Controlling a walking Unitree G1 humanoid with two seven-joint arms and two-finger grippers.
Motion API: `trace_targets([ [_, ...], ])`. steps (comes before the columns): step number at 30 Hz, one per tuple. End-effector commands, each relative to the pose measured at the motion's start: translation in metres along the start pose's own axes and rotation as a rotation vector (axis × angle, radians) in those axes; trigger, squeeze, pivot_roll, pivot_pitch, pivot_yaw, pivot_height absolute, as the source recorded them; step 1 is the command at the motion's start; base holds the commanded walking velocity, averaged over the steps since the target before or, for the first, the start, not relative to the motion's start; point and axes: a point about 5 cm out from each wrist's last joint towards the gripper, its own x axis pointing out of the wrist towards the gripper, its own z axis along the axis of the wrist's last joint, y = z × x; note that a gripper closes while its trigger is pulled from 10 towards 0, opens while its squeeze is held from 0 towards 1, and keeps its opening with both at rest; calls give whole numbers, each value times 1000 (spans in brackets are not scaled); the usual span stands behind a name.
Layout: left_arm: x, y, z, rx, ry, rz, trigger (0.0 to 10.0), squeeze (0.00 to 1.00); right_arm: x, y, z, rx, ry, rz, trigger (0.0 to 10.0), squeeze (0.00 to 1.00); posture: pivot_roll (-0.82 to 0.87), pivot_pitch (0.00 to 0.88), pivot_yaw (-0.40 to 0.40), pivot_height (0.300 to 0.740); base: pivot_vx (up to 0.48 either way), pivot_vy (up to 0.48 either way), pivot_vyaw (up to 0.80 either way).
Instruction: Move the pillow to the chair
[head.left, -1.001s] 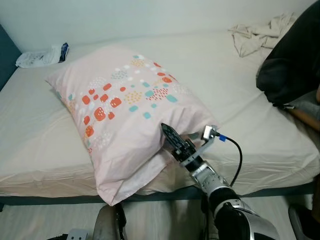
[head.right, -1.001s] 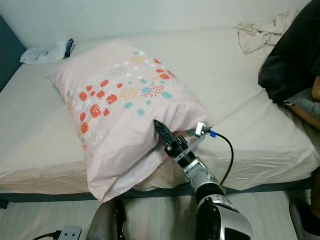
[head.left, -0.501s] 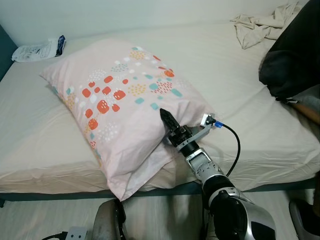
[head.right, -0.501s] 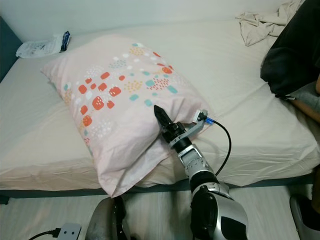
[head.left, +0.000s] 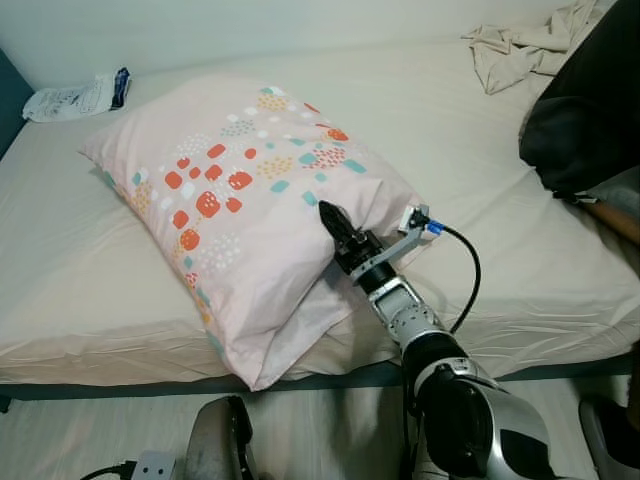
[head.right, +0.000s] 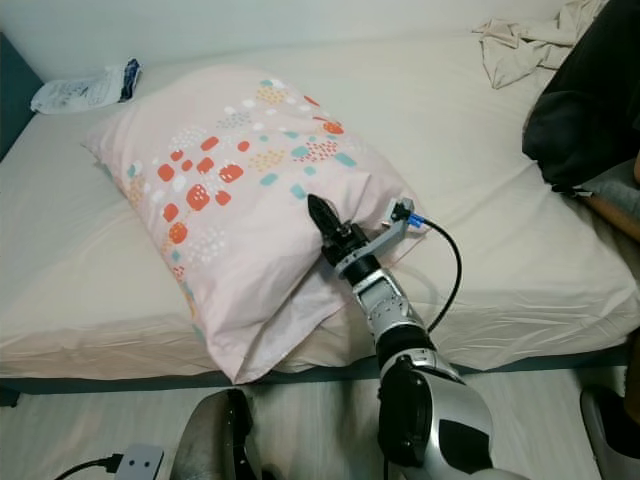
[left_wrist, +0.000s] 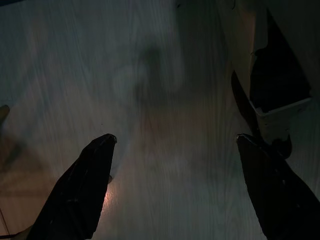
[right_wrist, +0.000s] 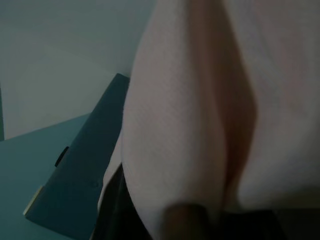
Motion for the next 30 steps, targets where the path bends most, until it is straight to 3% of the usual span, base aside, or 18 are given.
trace_targets([
  [1, -11, -6, -34, 15, 134, -57, 10000, 0, 9, 10, -2, -15, 9, 52, 0, 0, 81, 235, 105, 300, 0, 0, 0],
  [6, -9, -10, -32, 11, 132, -60, 10000, 0, 10, 12, 0, -41, 17, 66, 0, 0, 68, 224, 94, 300, 0, 0, 0],
  [12, -6, -15, -26, -6, 128, -60, 10000, 0, 14, 17, -7, -141, 96, 99, 0, 0, 44, 191, 69, 300, 0, 0, 0],
  [17, -1, -18, -17, -34, 117, -46, 10000, 0, 10, 18, -33, -220, 229, 100, 0, 0, 20, 138, 42, 300, 0, 0, 0],
  [20, 0, -18, -15, -40, 114, -42, 10000, 0, 9, 18, -38, -226, 250, 108, 0, 0, 18, 132, 40, 300, 0, 0, 0],
  [24, 5, -18, -2, -73, 87, -25, 10000, 0, 6, 46, -75, -166, 404, 366, 0, 0, -1, 93, 16, 300, 0, 0, 0],
  [25, 5, -19, 0, -79, 83, -23, 10000, 0, 5, 51, -79, -136, 424, 415, 3961, 0, -1, 90, 14, 300, 0, 0, 0],
  [26, 6, -19, 2, -85, 80, -21, 10000, 0, 5, 54, -79, -114, 411, 448, 10000, 0, -4, 80, 9, 300, 0, 0, 0],
  [30, 7, -20, 5, -92, 73, -19, 10000, 0, 7, 55, -77, -110, 392, 447, 10000, 0, -5, 63, 3, 310, 0, 0, 0],
])
